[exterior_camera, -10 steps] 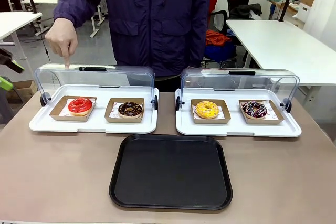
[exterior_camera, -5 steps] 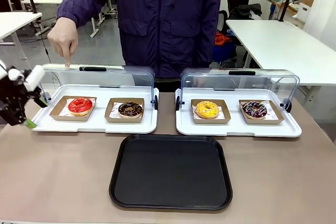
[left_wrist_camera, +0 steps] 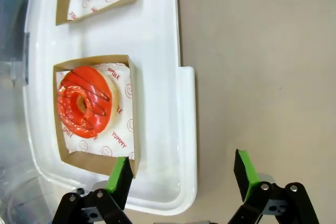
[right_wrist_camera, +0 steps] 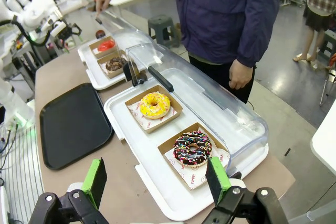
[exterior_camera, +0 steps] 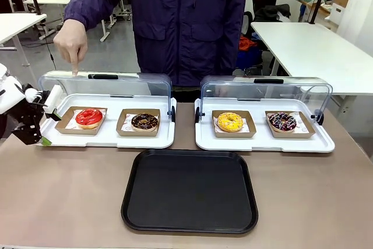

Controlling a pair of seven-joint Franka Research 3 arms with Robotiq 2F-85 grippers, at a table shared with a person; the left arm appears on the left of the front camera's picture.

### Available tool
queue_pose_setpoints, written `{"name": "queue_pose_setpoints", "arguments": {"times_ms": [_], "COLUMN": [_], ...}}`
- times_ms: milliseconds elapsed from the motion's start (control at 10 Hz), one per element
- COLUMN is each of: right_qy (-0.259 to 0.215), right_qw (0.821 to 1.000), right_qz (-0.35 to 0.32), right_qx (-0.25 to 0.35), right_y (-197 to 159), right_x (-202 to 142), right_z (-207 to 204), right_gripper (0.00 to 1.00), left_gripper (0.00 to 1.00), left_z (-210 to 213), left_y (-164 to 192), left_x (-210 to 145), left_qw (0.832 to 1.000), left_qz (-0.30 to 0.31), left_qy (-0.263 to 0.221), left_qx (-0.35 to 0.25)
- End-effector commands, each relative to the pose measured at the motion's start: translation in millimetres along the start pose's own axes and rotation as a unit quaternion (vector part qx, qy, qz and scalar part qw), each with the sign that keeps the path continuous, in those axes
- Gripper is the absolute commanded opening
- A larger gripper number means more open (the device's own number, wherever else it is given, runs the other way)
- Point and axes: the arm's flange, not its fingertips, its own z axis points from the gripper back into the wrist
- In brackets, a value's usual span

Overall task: Move the first donut from the left to the tray.
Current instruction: Pick up the Paper togo box containing the Donut indicated by the person and place it on the Handle tray.

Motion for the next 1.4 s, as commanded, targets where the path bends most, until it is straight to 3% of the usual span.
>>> {"name": "queue_pose_setpoints", "arguments": {"times_ms": [0, 400, 1300], "right_qy": [-0.003, -0.003, -0.003], "right_qw": [1.000, 1.000, 1.000], "right_qz": [0.003, 0.003, 0.003], "right_qx": [0.001, 0.001, 0.001], "right_y": [3, 3, 3], "right_x": [1, 1, 1], "right_z": [-1, -1, -1], "right_gripper": [1.00, 1.00, 1.00], "left_gripper": [1.00, 1.00, 1.00], "left_z": [0, -34, -64], "left_y": [1, 56, 75], "left_x": [1, 6, -21], "left_qw": [1.000, 0.998, 0.996], "left_qz": [-0.002, -0.005, -0.008], "left_qy": [0.001, 0.058, 0.086], "left_qx": [0.002, -0.031, -0.003]}}
